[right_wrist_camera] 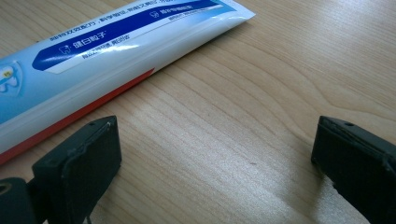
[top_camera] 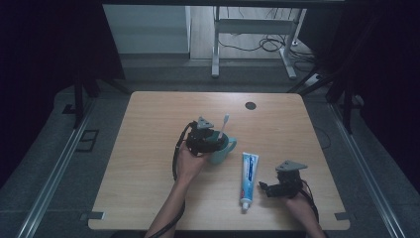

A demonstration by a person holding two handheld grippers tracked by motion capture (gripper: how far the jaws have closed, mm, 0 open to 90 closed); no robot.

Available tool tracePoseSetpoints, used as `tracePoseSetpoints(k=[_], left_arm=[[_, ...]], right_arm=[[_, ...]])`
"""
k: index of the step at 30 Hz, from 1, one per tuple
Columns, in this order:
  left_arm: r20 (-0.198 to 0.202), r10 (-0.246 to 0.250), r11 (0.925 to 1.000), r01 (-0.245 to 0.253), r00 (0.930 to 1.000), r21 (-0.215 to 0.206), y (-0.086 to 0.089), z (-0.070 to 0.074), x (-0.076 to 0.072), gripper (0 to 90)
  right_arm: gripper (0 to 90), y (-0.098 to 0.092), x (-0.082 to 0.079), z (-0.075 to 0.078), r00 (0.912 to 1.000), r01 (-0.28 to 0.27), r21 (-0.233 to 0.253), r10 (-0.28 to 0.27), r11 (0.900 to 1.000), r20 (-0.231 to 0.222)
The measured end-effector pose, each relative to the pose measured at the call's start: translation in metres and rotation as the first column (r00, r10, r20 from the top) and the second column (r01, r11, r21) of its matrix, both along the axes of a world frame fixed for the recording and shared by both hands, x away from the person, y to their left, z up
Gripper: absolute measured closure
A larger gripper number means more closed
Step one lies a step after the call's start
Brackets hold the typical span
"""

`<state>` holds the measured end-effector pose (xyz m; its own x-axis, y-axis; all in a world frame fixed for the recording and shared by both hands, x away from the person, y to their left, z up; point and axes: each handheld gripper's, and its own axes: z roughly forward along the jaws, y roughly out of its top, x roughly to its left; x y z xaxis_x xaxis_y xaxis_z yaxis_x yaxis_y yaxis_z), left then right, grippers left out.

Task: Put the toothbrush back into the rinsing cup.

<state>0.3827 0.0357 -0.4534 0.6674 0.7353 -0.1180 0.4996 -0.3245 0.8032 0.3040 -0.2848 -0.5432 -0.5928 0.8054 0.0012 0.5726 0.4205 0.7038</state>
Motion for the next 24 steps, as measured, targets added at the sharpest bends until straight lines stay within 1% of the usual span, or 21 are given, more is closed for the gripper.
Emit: tracePoseSetpoints(k=[11,15,18,21,24], left_arm=[[0.005,-0.003,1.0,0.003,1.0,-0.009,0.007,0.009,-0.007,29.1],[0.012,-0.004,0.9999,0.004,0.9999,-0.01,0.011,0.012,-0.012,24.5],[0.009,-0.004,0.9999,0.004,0.9999,-0.01,0.012,0.014,-0.015,21.5],[0.008,-0.004,0.9998,0.004,1.0,-0.017,0.015,0.016,-0.019,19.5],[0.01,-0.003,0.9999,0.003,0.9999,-0.014,0.017,0.018,-0.023,17.7]], right_arm=[[1.2,0.0,0.0,0.0,1.0,-0.001,-0.001,0.001,1.0,0.0],[1.2,0.0,0.0,0.0,1.0,-0.001,0.0,0.001,1.0,0.0],[1.2,0.0,0.0,0.0,1.0,-0.001,0.0,0.001,1.0,0.0],[1.2,0.0,0.0,0.0,1.0,-0.001,0.0,0.001,1.0,0.0],[1.2,0.0,0.0,0.0,1.0,0.0,0.001,0.0,1.0,-0.001]])
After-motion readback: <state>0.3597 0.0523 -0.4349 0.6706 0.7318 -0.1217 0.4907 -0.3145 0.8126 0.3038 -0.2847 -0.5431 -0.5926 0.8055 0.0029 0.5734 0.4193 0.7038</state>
